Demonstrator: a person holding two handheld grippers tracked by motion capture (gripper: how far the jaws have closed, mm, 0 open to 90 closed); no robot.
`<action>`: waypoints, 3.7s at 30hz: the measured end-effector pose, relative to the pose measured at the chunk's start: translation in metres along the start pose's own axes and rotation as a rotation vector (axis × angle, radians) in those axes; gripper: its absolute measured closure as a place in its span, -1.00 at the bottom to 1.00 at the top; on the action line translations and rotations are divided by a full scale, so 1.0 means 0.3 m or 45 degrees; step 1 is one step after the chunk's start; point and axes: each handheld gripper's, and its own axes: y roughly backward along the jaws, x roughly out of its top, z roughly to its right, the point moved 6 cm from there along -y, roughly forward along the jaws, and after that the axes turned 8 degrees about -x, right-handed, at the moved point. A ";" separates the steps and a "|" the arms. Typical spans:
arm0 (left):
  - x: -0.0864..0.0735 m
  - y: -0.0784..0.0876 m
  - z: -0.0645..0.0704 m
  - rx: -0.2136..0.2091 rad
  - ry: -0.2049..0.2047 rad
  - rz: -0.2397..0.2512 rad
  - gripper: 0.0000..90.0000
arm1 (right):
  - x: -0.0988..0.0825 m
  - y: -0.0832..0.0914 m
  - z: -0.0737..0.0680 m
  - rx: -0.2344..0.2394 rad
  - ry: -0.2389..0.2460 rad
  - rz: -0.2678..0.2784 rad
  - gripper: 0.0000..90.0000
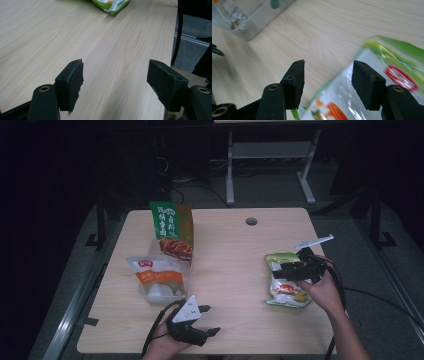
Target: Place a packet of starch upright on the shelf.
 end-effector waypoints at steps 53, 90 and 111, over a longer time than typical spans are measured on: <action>0.163 -0.142 -0.055 -0.084 0.055 0.033 -0.40 | -0.228 0.010 0.199 -0.063 -0.289 -0.034 0.96; 0.287 -0.388 -0.226 -0.349 0.413 0.126 0.09 | -0.121 0.110 -0.040 0.042 0.018 0.245 0.97; 0.305 -0.269 -0.246 -0.069 0.263 0.108 0.85 | -0.083 0.045 -0.113 0.101 0.096 0.229 0.96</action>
